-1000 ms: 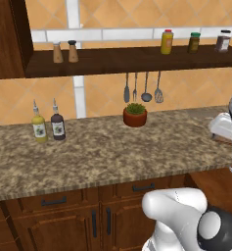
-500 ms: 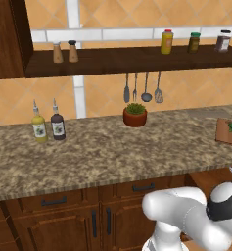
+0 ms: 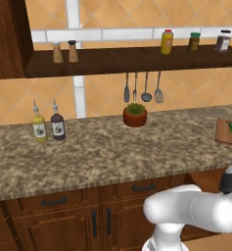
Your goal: Place the appropriate cutting tool for cutting the broccoli skin on the cutting board.
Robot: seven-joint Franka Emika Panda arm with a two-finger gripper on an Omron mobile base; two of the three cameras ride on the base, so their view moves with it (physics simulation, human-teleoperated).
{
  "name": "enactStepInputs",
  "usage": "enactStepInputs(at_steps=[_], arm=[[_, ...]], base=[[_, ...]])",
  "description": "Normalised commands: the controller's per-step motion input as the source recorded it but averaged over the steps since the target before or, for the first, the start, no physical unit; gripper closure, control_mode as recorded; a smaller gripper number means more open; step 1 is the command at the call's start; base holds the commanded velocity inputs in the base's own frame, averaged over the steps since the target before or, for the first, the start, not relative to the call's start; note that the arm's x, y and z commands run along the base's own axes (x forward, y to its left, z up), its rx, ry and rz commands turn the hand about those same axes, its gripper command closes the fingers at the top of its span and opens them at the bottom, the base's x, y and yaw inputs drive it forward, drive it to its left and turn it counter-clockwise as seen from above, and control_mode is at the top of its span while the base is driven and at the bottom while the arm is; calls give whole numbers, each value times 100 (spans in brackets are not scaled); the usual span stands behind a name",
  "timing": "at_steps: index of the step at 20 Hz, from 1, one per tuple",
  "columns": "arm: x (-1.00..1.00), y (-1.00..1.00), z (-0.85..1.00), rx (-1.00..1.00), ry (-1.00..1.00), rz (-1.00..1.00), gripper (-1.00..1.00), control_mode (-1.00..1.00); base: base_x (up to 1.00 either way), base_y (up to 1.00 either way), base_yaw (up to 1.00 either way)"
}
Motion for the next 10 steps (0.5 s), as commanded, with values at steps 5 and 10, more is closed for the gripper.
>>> enactStepInputs(at_steps=[5, 10], arm=[[13, -79, -72, 0, 13, 6, -100, -100], [33, -56, -51, 0, 8, 8, -100, -100]], base=[[0, 0, 0], [0, 0, 0]])
